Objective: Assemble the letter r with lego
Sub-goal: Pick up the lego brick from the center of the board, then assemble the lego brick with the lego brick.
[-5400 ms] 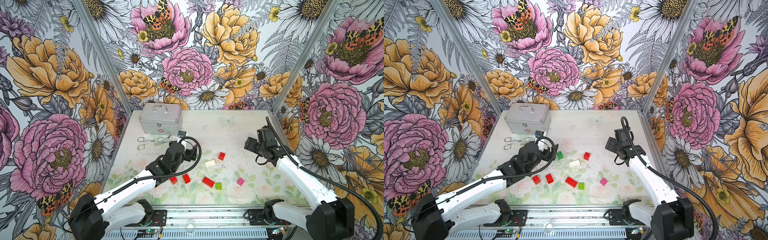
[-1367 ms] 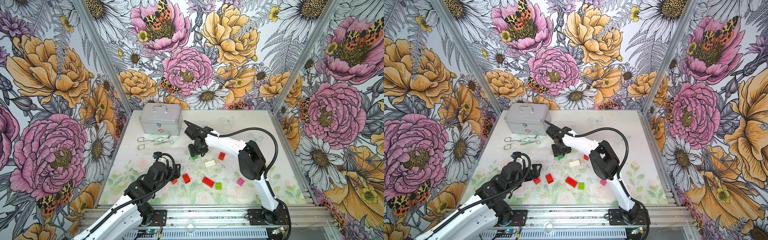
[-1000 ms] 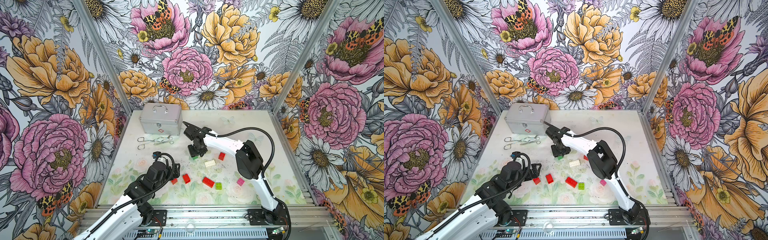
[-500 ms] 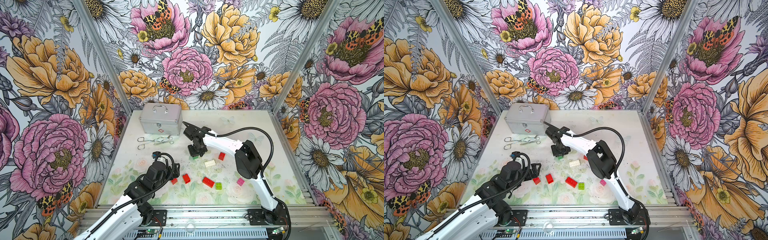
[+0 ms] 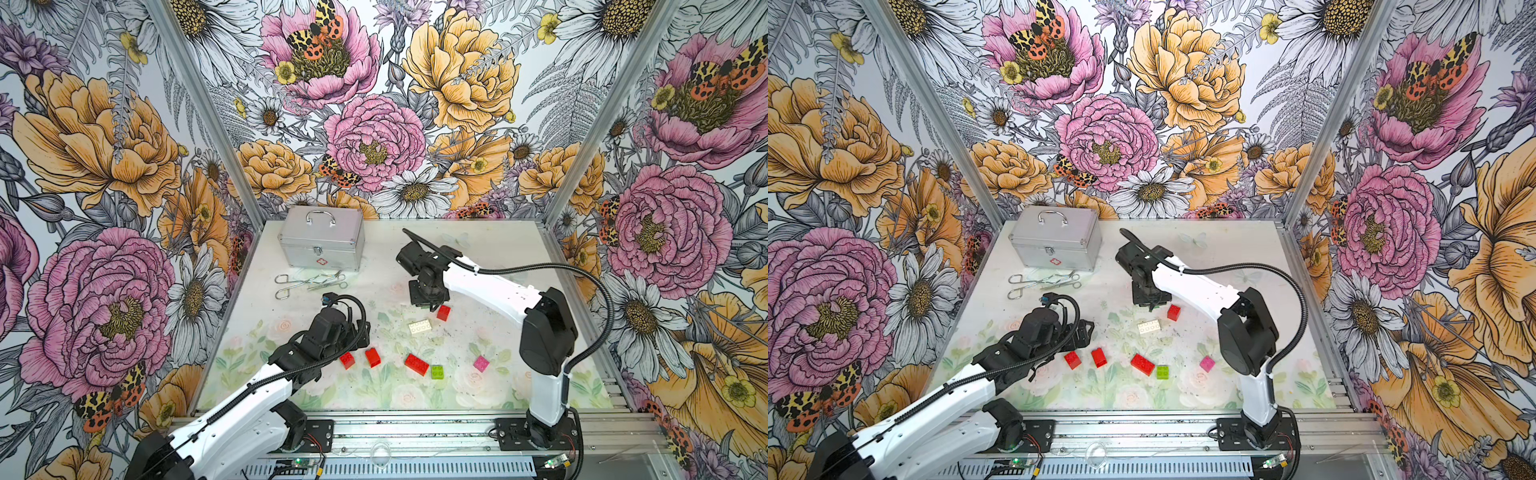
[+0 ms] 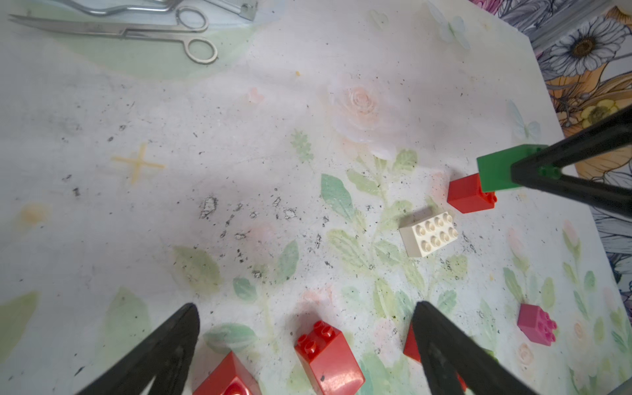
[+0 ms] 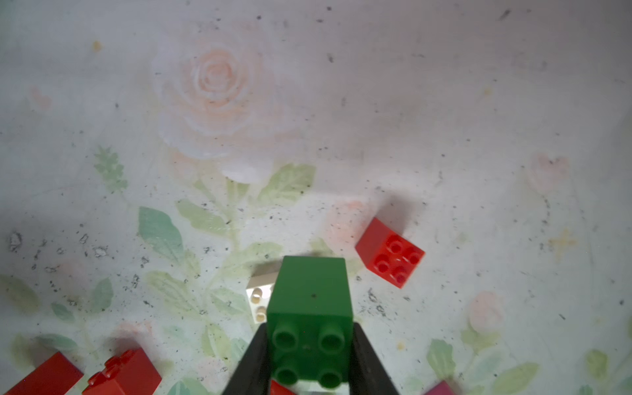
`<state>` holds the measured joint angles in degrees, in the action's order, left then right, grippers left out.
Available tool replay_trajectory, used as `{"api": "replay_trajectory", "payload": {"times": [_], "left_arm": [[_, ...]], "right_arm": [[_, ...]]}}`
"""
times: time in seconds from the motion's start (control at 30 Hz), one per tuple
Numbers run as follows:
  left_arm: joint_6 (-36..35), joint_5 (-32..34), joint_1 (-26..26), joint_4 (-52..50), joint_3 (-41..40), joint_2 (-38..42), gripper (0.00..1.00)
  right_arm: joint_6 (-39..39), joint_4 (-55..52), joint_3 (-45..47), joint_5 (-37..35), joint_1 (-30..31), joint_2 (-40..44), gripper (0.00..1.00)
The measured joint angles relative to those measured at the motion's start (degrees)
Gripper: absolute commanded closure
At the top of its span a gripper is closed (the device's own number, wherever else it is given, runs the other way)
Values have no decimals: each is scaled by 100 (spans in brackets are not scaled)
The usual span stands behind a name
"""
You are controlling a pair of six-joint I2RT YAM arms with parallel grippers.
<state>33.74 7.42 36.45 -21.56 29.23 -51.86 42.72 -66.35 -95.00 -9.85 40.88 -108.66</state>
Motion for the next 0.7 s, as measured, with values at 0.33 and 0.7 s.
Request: {"api": "replay_trajectory", "payload": {"times": [0.33,0.7], "left_arm": [[-369,-195,551,667,560,-955,2],[-439,-240,555,769,560,-898,2]], "right_arm": [[957,-66,599,-234,-374,212,79],[1934,398,1137,-249,-411,334,78]]}}
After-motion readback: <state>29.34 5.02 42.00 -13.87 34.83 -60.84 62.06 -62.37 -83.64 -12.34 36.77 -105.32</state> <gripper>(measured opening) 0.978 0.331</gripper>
